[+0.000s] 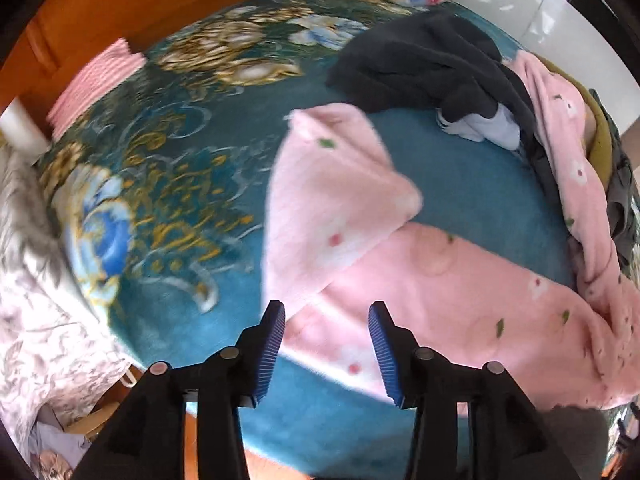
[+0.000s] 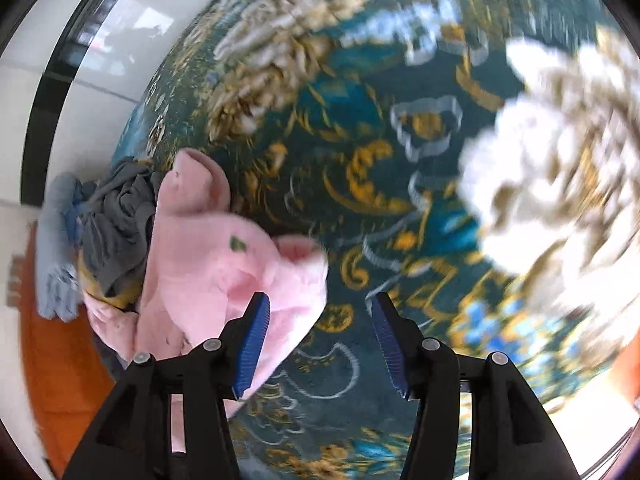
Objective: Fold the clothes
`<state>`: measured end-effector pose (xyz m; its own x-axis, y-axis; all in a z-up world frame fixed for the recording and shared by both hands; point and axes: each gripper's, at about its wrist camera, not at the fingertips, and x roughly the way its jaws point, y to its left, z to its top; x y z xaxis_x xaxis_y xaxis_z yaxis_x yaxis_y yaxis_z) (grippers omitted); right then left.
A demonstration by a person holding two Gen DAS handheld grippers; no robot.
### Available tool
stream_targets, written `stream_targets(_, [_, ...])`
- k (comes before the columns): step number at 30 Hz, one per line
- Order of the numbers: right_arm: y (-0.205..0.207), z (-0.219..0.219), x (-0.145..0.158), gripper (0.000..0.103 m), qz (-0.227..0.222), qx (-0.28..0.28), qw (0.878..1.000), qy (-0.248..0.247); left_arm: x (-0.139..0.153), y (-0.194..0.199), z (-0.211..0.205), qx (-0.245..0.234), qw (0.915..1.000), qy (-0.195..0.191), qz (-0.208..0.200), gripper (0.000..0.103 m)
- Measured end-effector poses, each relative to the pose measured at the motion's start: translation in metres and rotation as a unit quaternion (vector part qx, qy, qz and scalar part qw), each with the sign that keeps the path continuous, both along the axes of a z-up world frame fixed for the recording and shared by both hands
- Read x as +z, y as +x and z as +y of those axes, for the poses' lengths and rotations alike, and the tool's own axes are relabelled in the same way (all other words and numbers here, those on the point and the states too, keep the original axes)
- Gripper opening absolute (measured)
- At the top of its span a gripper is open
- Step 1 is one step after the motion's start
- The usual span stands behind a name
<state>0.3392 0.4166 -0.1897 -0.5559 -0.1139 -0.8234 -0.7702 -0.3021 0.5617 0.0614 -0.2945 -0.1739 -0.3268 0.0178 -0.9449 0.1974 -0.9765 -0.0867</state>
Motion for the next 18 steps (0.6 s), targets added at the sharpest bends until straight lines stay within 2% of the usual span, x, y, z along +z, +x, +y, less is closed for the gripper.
stream_targets(6, [-0.030,-0.009,-0.030,0.052,0.021,-0.047,0.998,-0.044,-0.026,-0.036,0.022,-0.021,0.9964,-0.078,-0.027,0.050])
stream_targets(9, [-0.042,-0.011,-0.029,0.020,0.004,-0.057,0.997,-0.046,-0.031,-0.045,0.021,-0.022,0.9937,-0.106,-0.031,0.047])
stream_targets(10, [-0.046,-0.012,-0.024,0.015,0.002,-0.053,0.998,-0.041,-0.032,-0.046,0.018,-0.020,0.9938,-0.105,-0.031,0.042])
stream_targets(12, [-0.052,-0.011,-0.011,0.011,0.004,-0.042,0.999,-0.026,-0.029,-0.048,0.012,-0.011,0.9952,-0.094,-0.024,0.006])
stream_targets(16, [-0.050,-0.003,0.029,0.007,0.032,-0.041,0.999,0.011,0.005,-0.051,-0.007,0.011,0.9991,-0.032,0.027,0.005])
stream_targets(18, [-0.045,0.001,0.051,0.006,0.050,-0.045,0.997,0.031,0.033,-0.046,-0.020,0.020,0.9969,0.002,0.076,0.004])
